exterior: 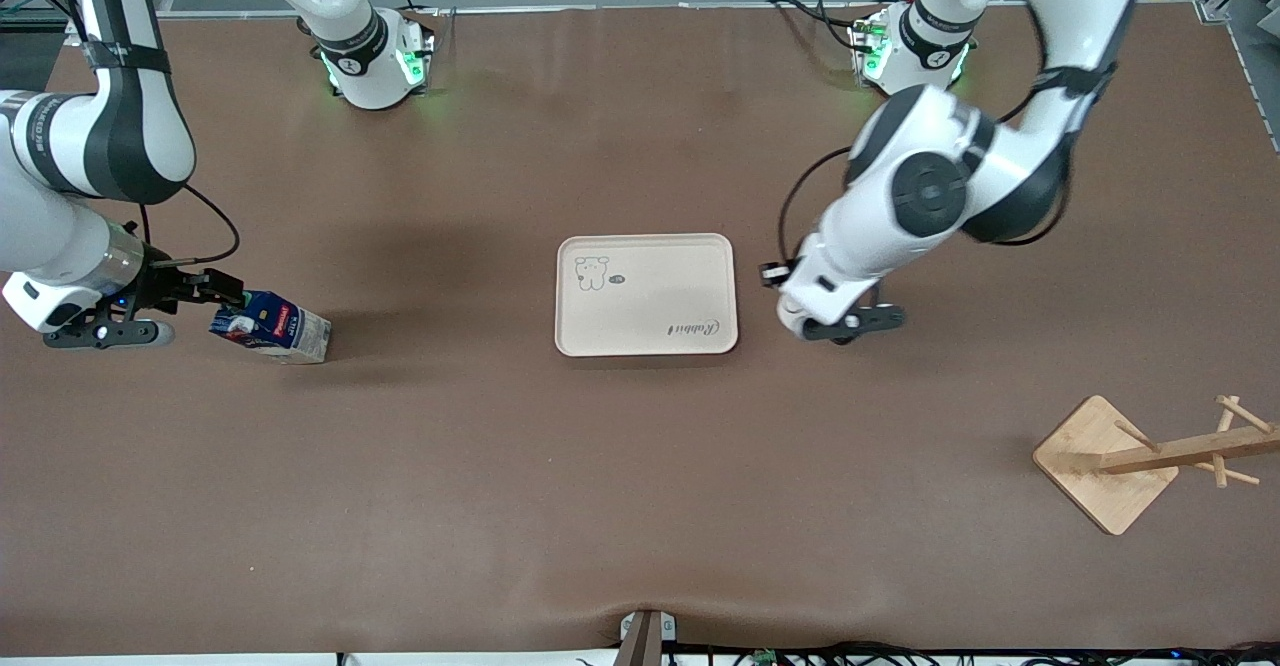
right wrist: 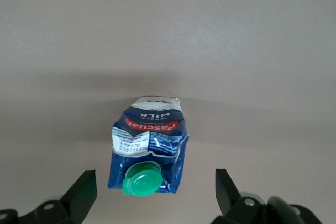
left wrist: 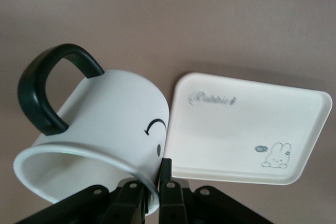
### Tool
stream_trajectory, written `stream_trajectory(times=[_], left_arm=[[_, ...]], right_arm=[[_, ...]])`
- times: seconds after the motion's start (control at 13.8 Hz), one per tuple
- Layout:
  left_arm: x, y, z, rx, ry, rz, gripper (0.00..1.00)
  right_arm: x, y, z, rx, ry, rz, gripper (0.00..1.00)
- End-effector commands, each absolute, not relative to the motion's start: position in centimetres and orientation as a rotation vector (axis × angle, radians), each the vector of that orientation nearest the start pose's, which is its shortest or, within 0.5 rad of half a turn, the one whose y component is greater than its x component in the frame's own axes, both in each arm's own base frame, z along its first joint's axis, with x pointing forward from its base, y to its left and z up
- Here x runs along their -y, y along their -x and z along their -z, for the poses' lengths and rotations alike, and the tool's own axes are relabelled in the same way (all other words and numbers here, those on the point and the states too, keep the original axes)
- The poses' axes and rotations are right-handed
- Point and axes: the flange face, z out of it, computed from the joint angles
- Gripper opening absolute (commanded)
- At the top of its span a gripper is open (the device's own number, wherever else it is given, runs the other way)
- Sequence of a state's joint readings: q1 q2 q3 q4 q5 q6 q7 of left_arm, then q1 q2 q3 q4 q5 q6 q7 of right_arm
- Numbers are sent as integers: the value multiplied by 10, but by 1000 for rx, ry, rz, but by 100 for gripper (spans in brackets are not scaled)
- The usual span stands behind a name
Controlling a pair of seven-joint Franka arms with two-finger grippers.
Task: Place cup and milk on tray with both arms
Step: 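Carry the mug toward the tray while the right gripper lifts the milk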
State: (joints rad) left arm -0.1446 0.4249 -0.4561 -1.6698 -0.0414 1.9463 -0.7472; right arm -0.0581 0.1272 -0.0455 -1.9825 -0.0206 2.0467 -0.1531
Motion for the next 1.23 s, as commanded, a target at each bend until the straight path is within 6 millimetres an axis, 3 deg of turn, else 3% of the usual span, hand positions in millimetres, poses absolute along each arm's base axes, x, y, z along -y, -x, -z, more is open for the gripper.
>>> stream_trajectory(times=[0.0, 0.36, 0.94, 1.01, 1.09, 1.16], left_arm=[[391, -549, -335, 391, 3167, -448, 0], [457, -513, -282, 474, 3098, -533, 0], [467, -498, -230, 469, 3048, -651, 0], [468, -496, -228, 483, 3048, -685, 0], [469, -495, -223, 501, 3042, -713, 0], [469, -495, -222, 506, 3041, -718, 0]], right_arm=[[55, -571, -389, 99, 3146, -101, 100], [56, -563, -364, 96, 3149, -68, 100], [57, -557, -326, 91, 3154, -17, 100], [57, -556, -322, 94, 3153, -29, 86], [56, -556, -322, 94, 3153, -36, 48], [57, -555, -322, 103, 3151, -44, 21]])
